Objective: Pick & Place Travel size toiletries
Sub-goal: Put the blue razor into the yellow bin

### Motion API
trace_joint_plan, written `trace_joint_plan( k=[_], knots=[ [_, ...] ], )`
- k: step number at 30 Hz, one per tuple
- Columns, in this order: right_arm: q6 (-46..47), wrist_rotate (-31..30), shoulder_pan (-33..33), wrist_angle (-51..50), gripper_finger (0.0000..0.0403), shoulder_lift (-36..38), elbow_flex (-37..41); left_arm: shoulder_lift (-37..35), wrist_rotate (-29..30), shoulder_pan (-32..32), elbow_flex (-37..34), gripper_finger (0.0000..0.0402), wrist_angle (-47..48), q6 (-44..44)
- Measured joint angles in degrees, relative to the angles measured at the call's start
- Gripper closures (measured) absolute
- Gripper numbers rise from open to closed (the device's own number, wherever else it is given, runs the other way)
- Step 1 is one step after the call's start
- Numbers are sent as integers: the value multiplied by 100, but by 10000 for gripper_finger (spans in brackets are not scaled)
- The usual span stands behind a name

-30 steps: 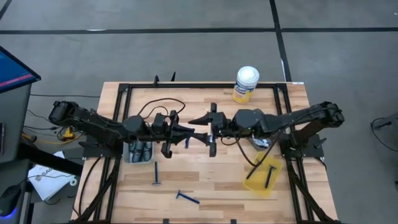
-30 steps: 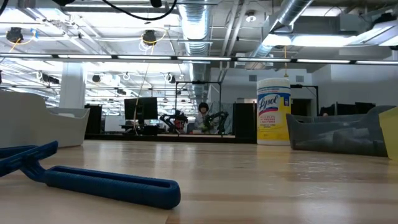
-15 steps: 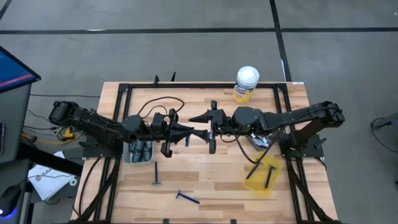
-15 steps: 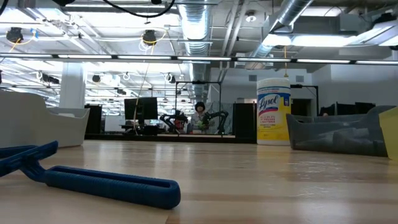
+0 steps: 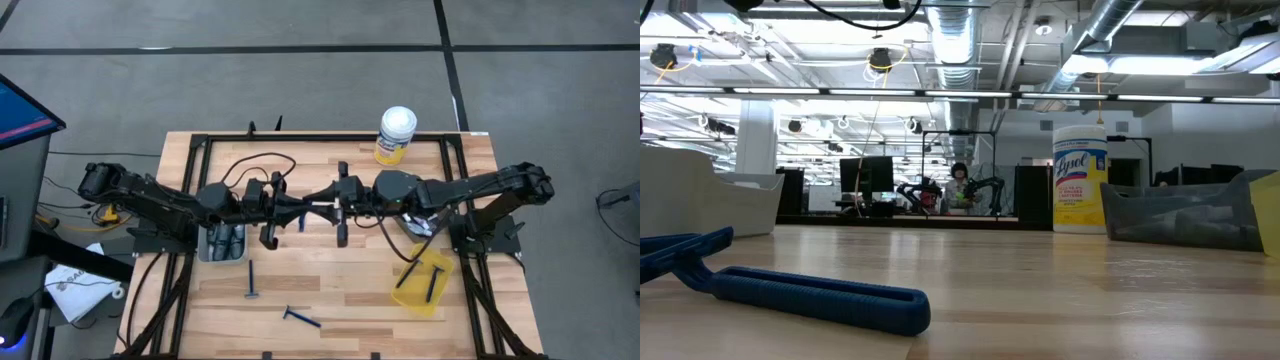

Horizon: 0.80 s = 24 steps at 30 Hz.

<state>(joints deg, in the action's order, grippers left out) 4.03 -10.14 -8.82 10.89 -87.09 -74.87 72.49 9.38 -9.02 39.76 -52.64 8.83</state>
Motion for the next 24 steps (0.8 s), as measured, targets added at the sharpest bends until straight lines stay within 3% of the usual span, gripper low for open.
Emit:
trace_joint_plan(
  k=[4,14,17,24],
  knots=[
    [-32,3,-9,-13,378,9,0,0,-27,0,-2,383,13,-25],
    [-148,90,-4,-44,380,11,0,0,-16,0,-2,373,11,22],
    [-170,103,-2,-72,380,21,0,0,-10,0,-2,341,53,44],
    [-160,130,-11,-136,380,26,0,0,-39,4,-2,221,145,49]
  ],
)
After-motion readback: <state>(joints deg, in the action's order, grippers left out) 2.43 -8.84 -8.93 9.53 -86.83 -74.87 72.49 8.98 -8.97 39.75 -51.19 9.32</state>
